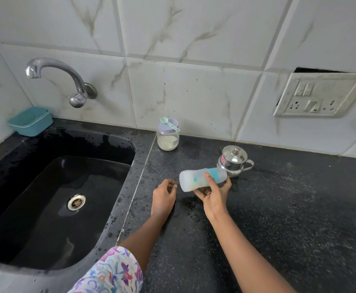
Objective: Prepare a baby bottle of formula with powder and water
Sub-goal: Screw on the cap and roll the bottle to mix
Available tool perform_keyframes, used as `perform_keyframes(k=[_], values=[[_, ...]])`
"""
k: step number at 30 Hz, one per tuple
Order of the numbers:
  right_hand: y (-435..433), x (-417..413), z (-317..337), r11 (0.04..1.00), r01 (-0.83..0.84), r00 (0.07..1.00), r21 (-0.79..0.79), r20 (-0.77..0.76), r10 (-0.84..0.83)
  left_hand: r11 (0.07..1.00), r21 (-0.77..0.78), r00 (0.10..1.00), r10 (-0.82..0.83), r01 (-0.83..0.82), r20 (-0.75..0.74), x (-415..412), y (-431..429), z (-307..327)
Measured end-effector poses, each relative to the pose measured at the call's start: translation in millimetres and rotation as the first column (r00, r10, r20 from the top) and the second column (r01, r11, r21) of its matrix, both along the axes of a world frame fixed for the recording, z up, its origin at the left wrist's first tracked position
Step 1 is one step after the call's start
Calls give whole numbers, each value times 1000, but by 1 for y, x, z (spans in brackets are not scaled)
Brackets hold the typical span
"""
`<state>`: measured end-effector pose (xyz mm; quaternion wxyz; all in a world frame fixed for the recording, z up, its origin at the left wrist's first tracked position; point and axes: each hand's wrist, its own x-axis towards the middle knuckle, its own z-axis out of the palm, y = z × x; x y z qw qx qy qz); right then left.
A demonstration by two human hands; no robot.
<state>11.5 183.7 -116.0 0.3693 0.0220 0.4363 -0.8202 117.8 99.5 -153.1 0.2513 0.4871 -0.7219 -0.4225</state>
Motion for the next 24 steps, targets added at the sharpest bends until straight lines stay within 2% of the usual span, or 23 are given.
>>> perform_keyframes(k=[2, 7, 11, 15, 20, 24], values=[[-2, 0, -3, 997, 66, 993, -35, 103, -62, 1000, -1, 1000, -2, 2, -1, 0, 1, 1], [4, -2, 0, 997, -67, 994, 43, -78, 70, 1000, -7, 1000, 1, 0, 13, 0, 0, -1], [3, -6, -4, 999, 51, 996, -9, 73, -50, 1000, 8, 1000, -2, 2, 5, 0, 1, -1], [8, -5, -2, 996, -83, 995, 39, -58, 86, 1000, 2, 1000, 2, -2, 12, 0, 1, 0], [7, -4, -9, 1000, 27, 997, 8, 69, -28, 1000, 4, 1000, 0, 0, 10, 1, 0, -1], [10, -4, -8, 993, -91, 993, 76, -73, 97, 1000, 8, 1000, 7, -8, 6, 0, 0, -1]])
